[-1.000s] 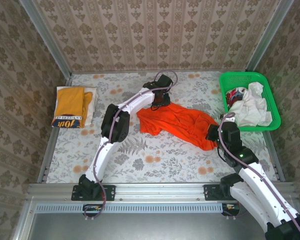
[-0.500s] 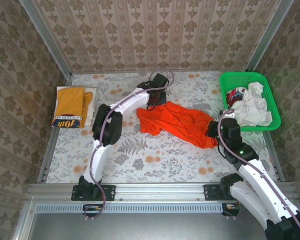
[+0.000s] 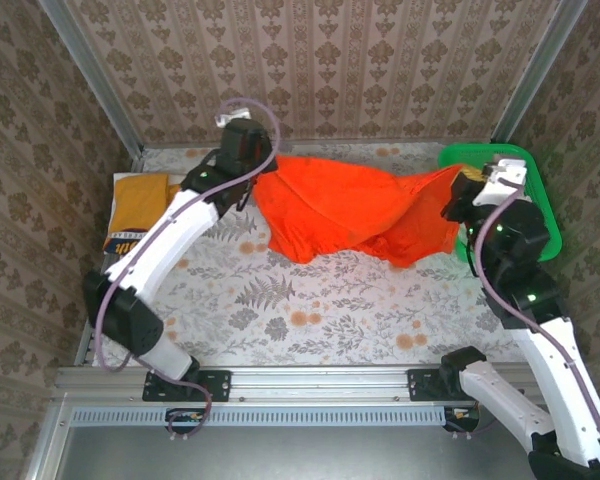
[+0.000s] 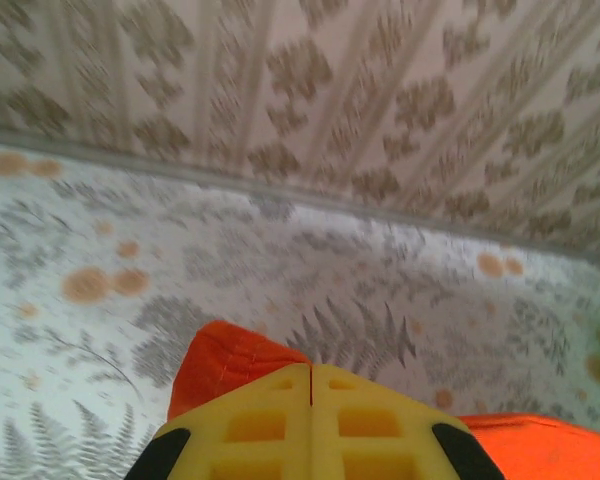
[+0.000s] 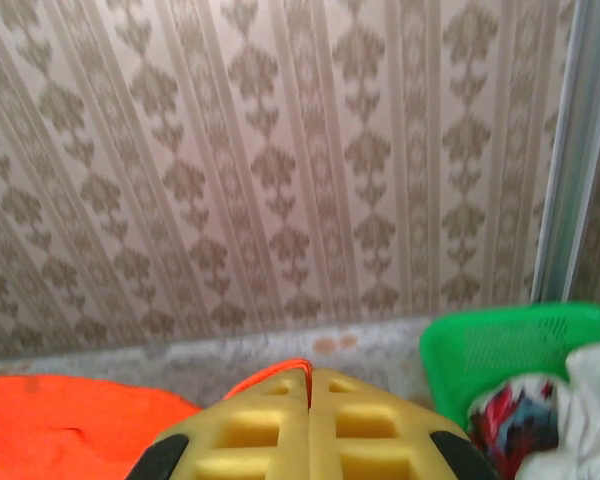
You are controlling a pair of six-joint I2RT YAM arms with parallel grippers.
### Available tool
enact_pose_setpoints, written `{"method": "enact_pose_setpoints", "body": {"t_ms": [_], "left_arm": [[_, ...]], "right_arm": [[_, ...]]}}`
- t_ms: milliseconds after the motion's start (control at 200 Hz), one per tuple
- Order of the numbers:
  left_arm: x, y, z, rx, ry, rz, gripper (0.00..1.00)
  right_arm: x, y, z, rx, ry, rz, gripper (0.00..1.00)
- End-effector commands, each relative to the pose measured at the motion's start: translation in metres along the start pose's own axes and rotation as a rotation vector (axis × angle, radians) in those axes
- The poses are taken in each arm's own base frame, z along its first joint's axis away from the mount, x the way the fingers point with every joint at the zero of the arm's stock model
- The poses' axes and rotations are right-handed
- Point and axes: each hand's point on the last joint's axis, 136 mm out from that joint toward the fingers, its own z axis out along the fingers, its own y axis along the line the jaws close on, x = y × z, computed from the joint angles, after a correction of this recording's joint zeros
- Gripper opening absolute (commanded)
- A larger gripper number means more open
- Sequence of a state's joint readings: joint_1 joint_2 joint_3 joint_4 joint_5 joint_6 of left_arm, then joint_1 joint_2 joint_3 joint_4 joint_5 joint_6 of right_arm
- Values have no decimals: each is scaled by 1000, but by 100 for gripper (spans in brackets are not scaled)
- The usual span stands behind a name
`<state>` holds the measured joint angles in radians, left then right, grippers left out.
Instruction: Fold and stack the t-shirts
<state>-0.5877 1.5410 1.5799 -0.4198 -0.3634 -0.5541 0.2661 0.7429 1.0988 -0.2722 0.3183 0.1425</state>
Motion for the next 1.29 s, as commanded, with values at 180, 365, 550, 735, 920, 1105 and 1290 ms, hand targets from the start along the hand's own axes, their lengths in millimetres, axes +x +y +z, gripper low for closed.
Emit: {"method": "enact_pose_setpoints", "body": {"t_ms": [180, 365, 550, 735, 920, 1105, 1290], "left_arm": [[-94, 28, -122, -12, -325, 41, 0], [-126, 29, -174, 43, -429, 36, 0], [-138, 25, -183, 45, -466, 64, 0], [-136, 23, -146, 1, -430, 94, 0], [-131, 29, -79, -4, -348, 59, 0], [-138, 40, -21, -22, -312, 10, 0], [-182, 26, -20, 24, -379, -12, 0]], "right_arm": [[-113, 5, -71, -97, -289, -48, 0], [-157, 12, -88, -131, -350, -35, 0], [-174, 18, -73, -123, -356, -48, 0], [-155, 28, -11, -66, -270, -167, 0], [-118, 49, 70, -100, -174, -228, 0], [-97, 74, 142, -201, -176, -190, 0], [-131, 98, 168, -285, -268, -123, 0]]}}
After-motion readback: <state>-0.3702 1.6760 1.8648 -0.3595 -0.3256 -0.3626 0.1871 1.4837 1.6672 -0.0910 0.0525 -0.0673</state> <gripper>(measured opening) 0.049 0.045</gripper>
